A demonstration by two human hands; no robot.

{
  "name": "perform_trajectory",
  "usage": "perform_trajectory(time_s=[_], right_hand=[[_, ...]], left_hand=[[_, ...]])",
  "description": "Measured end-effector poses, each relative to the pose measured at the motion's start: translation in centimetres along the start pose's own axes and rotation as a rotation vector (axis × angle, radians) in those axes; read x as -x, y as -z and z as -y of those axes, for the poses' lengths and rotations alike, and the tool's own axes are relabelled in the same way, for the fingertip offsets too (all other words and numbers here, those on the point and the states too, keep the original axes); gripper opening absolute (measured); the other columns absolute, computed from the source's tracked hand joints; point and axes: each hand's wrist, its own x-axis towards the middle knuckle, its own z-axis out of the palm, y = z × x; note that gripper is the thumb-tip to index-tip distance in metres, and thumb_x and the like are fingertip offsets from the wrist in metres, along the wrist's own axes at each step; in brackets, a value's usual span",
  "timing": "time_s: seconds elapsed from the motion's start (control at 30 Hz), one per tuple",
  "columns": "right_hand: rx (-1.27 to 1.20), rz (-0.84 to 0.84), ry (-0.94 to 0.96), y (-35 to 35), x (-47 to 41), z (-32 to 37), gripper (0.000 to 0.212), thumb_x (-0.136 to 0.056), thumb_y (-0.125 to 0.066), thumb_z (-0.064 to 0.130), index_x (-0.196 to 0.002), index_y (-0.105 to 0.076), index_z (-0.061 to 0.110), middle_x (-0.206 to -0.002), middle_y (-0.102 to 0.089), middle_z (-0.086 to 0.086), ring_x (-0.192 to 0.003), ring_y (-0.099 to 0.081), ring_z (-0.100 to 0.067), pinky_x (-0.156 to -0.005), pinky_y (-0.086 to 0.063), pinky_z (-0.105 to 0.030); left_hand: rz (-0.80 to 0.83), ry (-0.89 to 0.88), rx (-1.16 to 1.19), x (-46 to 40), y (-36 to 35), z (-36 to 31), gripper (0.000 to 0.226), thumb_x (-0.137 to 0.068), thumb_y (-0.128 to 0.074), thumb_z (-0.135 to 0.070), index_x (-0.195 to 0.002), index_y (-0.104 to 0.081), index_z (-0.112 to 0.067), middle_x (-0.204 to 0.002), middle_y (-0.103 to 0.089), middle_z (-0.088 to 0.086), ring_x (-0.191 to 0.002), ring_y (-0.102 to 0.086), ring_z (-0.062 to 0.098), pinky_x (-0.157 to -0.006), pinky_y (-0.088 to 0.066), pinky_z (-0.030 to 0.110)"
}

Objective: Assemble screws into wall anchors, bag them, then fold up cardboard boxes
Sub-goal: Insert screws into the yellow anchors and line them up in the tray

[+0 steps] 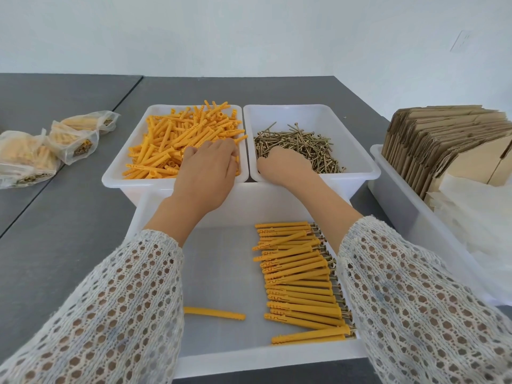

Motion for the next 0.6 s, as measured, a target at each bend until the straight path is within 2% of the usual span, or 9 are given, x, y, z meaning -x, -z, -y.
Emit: perform_trajectory(time_s=[0.1, 0.2, 0.33, 0.47, 0.6], right_hand=[[-0.067, -0.077, 0.042, -0.11, 0.13, -0.24, 0.03, -0.092, -0.041, 0.022, -0.063, -0.035, 0.017, -0.063, -0.041, 0.002, -0.059, -0.038, -0.018, -0.054, -0.027, -0.027], [-0.161, -0.124, 0.093, -0.07, 0.18, -0.41, 0.033, -0.093, -0.043, 0.018, -0.061, -0.033, 0.017, -0.059, -0.036, 0.002, -0.052, -0.031, -0.016, -0.05, -0.023, -0.028], [-0.276, -0.179, 0.151, 0.03, 0.41, -0.32, 0.031, -0.095, -0.043, 0.017, -0.064, -0.037, 0.015, -0.064, -0.042, 0.0, -0.058, -0.038, -0.017, -0.056, -0.032, -0.03], [-0.389, -0.254, 0.168, 0.07, 0.57, -0.17, 0.018, -0.093, -0.043, 0.012, -0.075, -0.048, 0.01, -0.079, -0.054, -0.007, -0.07, -0.047, -0.021, -0.065, -0.041, -0.035], [-0.485, -0.344, 0.191, 0.14, 0.55, -0.17, 0.012, -0.091, -0.043, 0.005, -0.086, -0.054, 0.005, -0.086, -0.06, -0.01, -0.073, -0.05, -0.019, -0.063, -0.04, -0.031]], left_hand=[[-0.015, 0.017, -0.012, -0.02, -0.01, -0.12, 0.019, -0.103, -0.03, -0.018, -0.097, -0.049, -0.017, -0.09, -0.057, -0.002, -0.08, -0.047, 0.023, -0.079, -0.035, 0.043], [-0.025, 0.021, -0.015, 0.01, 0.02, -0.2, 0.019, -0.104, -0.03, -0.019, -0.097, -0.048, -0.017, -0.086, -0.056, -0.002, -0.077, -0.046, 0.023, -0.076, -0.034, 0.042], [-0.025, 0.019, -0.012, 0.07, 0.1, -0.27, 0.02, -0.104, -0.031, -0.019, -0.095, -0.048, -0.016, -0.082, -0.055, -0.001, -0.075, -0.046, 0.024, -0.074, -0.033, 0.041], [-0.011, 0.019, -0.028, 0.06, 0.13, -0.2, 0.026, -0.104, -0.03, -0.021, -0.093, -0.053, -0.013, -0.083, -0.058, 0.001, -0.077, -0.048, 0.026, -0.073, -0.034, 0.04], [-0.014, 0.012, -0.013, 0.17, 0.19, -0.24, 0.029, -0.105, -0.032, -0.022, -0.089, -0.054, -0.011, -0.079, -0.057, 0.003, -0.074, -0.05, 0.027, -0.064, -0.035, 0.039]])
